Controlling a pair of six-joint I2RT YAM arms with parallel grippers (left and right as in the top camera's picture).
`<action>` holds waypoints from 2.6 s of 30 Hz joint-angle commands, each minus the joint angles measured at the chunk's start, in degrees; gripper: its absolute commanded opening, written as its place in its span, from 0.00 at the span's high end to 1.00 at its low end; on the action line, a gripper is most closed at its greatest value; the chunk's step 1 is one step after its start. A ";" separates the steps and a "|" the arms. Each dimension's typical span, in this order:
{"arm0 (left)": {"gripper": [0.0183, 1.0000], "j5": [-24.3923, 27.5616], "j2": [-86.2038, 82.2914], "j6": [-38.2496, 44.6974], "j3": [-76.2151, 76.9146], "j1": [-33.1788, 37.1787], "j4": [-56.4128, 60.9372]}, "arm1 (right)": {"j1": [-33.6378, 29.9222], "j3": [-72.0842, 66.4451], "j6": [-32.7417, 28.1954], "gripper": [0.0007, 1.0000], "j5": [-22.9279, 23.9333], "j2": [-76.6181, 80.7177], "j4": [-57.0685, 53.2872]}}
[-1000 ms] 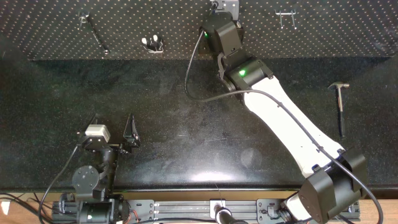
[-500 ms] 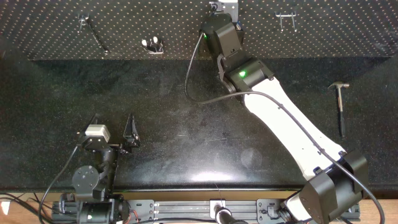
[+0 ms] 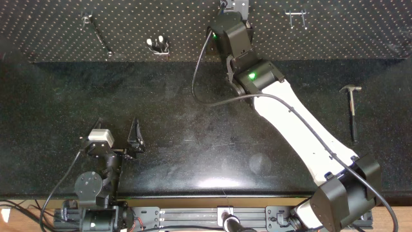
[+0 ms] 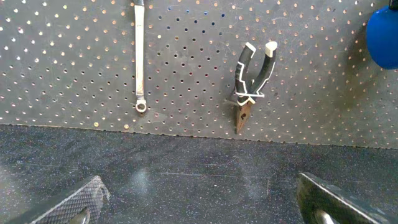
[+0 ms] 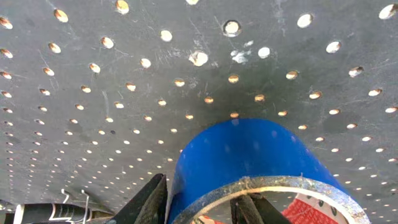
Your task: Place Tools Onto Pegboard
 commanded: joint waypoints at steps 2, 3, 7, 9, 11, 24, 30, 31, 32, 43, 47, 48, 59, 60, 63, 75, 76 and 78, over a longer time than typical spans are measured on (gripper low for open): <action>0.00 -0.81 -0.48 -0.15 -0.09 0.24 -0.46 | -0.31 -0.48 -0.11 0.44 1.33 -0.98 0.52; 0.00 -0.81 -0.48 -0.15 -0.09 0.24 -0.46 | -0.31 -0.48 -0.11 0.44 1.33 -0.98 0.52; 0.00 -0.81 -0.48 -0.15 -0.09 0.24 -0.46 | -0.31 -0.48 -0.09 0.44 1.31 -0.98 0.52; 0.00 -0.81 -0.48 -0.15 -0.09 0.24 -0.46 | -0.31 -0.48 -0.09 0.44 0.61 -0.92 0.52; 0.00 -0.81 -0.46 -0.15 -0.09 0.24 -0.46 | -0.31 -0.48 -0.09 0.44 -2.45 -0.61 0.59; 0.00 -0.81 -0.48 -0.15 -0.09 0.24 -0.46 | -0.31 -0.48 -0.09 0.44 -6.21 -0.22 1.14; 0.00 -0.81 -0.46 -0.15 -0.09 0.24 -0.46 | -0.31 -0.48 -0.09 0.44 -8.24 -0.22 1.29; 0.00 -0.81 -0.46 -0.15 -0.09 0.24 -0.46 | -0.31 -0.48 -0.11 0.44 -8.11 -0.22 1.29; 0.00 -0.81 -0.46 -0.15 -0.09 0.24 -0.46 | -0.35 -0.48 -0.11 0.44 -8.13 -0.22 1.27; 0.00 -0.81 -0.46 -0.15 -0.09 0.24 -0.46 | -0.42 -0.48 -0.09 0.44 -9.01 -0.22 2.51; 0.00 -0.81 -0.46 -0.15 -0.09 0.24 -0.46 | -0.42 -0.48 -0.11 0.44 -8.98 -0.22 0.48; 0.00 -0.81 -0.48 -0.15 -0.09 0.24 -0.48 | -0.42 -0.48 -0.11 0.44 -8.98 -0.22 0.35; 0.00 -0.81 -0.46 -0.15 -0.09 0.24 -0.46 | -0.42 -0.48 -0.11 0.61 -8.98 -0.24 -0.31; 0.00 -0.81 -0.46 -0.15 -0.09 0.24 -0.46 | -0.42 -0.48 -0.11 0.61 -8.98 -0.24 -0.31; 0.00 -0.81 -0.46 -0.15 -0.09 0.24 -0.46 | -0.42 -0.48 -0.11 0.61 -8.98 -0.24 -0.31; 0.00 -0.81 -0.46 -0.15 -0.09 0.24 -0.46 | -0.24 -0.48 -0.11 0.60 -9.01 -2.89 -4.70; 0.00 -0.81 -0.48 -0.15 -0.09 0.24 -0.46 | -0.24 -0.48 -0.11 0.60 -9.01 -3.08 -4.94; 0.00 -0.81 -0.48 -0.15 -0.09 0.24 -0.46 | -0.24 -0.48 -0.09 0.60 -9.01 -3.50 -5.73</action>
